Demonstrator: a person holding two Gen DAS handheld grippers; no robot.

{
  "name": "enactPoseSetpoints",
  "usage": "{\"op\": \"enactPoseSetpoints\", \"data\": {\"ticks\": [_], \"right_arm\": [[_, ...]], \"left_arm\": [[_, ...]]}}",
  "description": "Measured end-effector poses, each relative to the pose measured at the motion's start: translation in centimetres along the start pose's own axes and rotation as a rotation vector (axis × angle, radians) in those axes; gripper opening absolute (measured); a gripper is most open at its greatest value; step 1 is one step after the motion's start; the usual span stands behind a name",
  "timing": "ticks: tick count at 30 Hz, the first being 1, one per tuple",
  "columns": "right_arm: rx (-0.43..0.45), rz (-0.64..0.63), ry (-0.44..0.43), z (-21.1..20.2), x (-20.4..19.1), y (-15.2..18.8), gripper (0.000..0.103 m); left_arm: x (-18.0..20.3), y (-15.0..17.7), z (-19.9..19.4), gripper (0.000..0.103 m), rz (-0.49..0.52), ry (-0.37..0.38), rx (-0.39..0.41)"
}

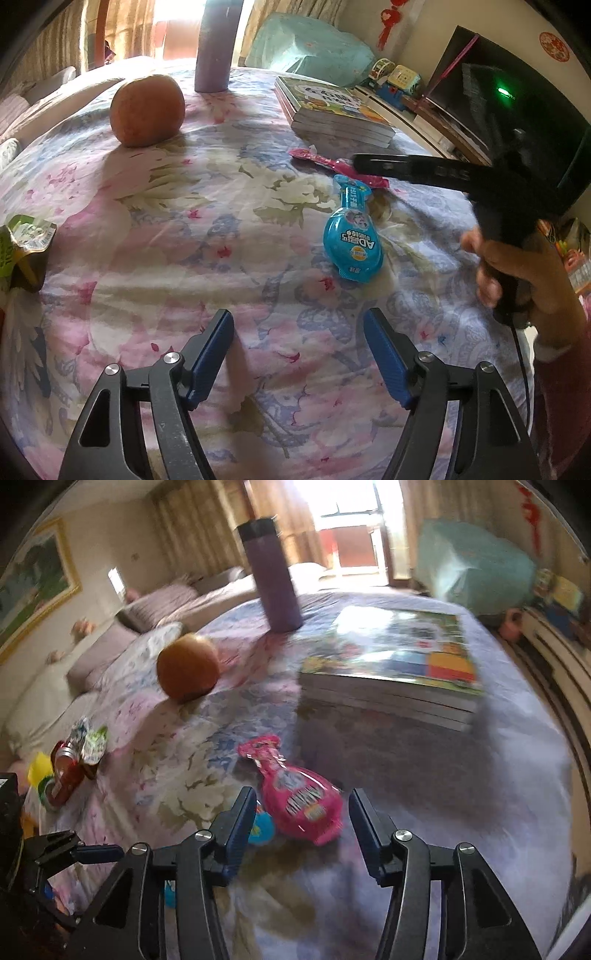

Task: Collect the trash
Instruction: 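Grasp the blue AD milk bottle with the left gripper while the right gripper grasps the pink bottle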

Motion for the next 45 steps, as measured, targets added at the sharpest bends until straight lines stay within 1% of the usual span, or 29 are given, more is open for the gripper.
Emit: {"op": "enactPoseSetpoints", "data": {"ticks": [1,2,4,5,6,8,10,11,14,16,19,21,22,23,24,25,27,28,30,31,32,34,38,40,42,45], "right_arm": [[-0.022,-0.007,-0.012,0.8,-0.3,0.0,0.054],[-0.036,-0.01,-0.005,1.2,-0.3,0.1,0.054],[-0.056,0.003,0.016,1.9,0.0,0.5,0.049],[-0.058,0.022,0.01,1.9,0.2,0.7,0.033],[-0.055,0.047,0.004,1.7,0.5,0.9,0.022],[-0.043,0.121,-0.007,1.0,1.4,1.5,0.016],[-0.018,0.174,-0.016,-0.2,2.2,2.0,0.015],[-0.005,0.192,-0.006,-1.0,2.7,2.5,0.015],[0.015,0.225,-0.005,-3.0,3.0,4.0,0.015],[0.023,0.251,0.002,-4.4,3.2,5.4,0.015],[0.029,0.294,-0.016,-5.8,3.1,7.0,0.015],[0.025,0.314,-0.01,-6.6,2.9,8.6,0.015],[0.025,0.323,-0.011,-6.9,2.8,9.2,0.015],[0.027,0.332,-0.008,-7.1,2.7,9.7,0.015],[0.031,0.332,0.005,-7.3,2.7,10.0,0.015],[0.039,0.321,0.031,-7.5,2.8,10.2,0.016],[0.056,0.301,0.073,-7.7,2.8,10.1,0.017],[0.059,0.293,0.086,-7.7,2.8,10.0,0.02],[0.065,0.276,0.095,-7.6,2.5,9.7,0.034],[0.072,0.264,0.098,-7.6,2.4,9.6,0.048],[0.077,0.25,0.107,-7.6,2.3,9.6,0.053],[0.076,0.227,0.138,-7.6,2.4,9.3,0.054],[0.071,0.23,0.217,-8.2,3.4,9.5,0.054],[0.096,0.218,0.224,-8.9,3.5,9.4,0.057],[0.115,0.195,0.224,-9.3,3.5,9.0,0.065],[0.111,0.131,0.225,-8.6,3.2,7.9,0.065]], "left_arm": [[0.1,-0.1,0.1,0.073,0.002,-0.002,-0.001],[0.1,-0.1,0.1,0.073,0.005,-0.003,-0.001],[0.4,-0.3,0.3,0.073,0.01,-0.001,0.0],[0.6,-0.4,0.3,0.073,0.013,0.001,0.001],[0.8,-0.6,0.4,0.073,0.017,0.002,0.002],[1.3,-1.0,0.7,0.073,0.037,0.002,0.005],[1.9,-1.6,1.0,0.073,0.057,-0.002,0.016],[2.1,-1.8,1.1,0.073,0.062,-0.003,0.019],[3.0,-2.8,2.1,0.073,0.091,-0.006,0.034],[3.4,-3.3,3.1,0.073,0.126,-0.041,0.035],[3.9,-3.7,4.2,0.073,0.168,-0.093,0.045],[4.3,-3.8,4.8,0.071,0.192,-0.108,0.045],[4.5,-3.7,5.0,0.066,0.206,-0.113,0.046],[4.7,-3.7,5.2,0.054,0.212,-0.109,0.045],[5.0,-3.6,5.3,0.05,0.217,-0.102,0.039],[5.1,-3.5,5.3,0.045,0.222,-0.099,0.042],[5.1,-3.6,5.2,0.045,0.219,-0.084,0.043],[5.1,-3.5,5.0,0.045,0.209,-0.069,0.043],[4.8,-3.3,4.7,0.045,0.191,-0.043,0.039],[4.7,-3.1,4.4,0.045,0.181,-0.03,0.039],[4.5,-2.9,4.2,0.045,0.167,-0.015,0.042],[4.1,-2.7,3.9,0.045,0.146,0.004,0.041],[3.7,-2.2,3.1,0.045,0.118,0.026,0.041],[3.6,-2.1,3.0,0.045,0.11,0.034,0.04],[3.7,-2.0,3.0,0.045,0.107,0.036,0.039],[3.9,-1.8,3.0,0.045,0.114,0.033,0.041]]}}
Point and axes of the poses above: each gripper's, at about its wrist camera, not at the fingertips, and z roughly the way its jaws point, x to its right, y to its underside, the point moved 10 cm from there along z, roughly the way its jaws point, and after that the axes turned 2 degrees about -x, right-handed, at the moved point
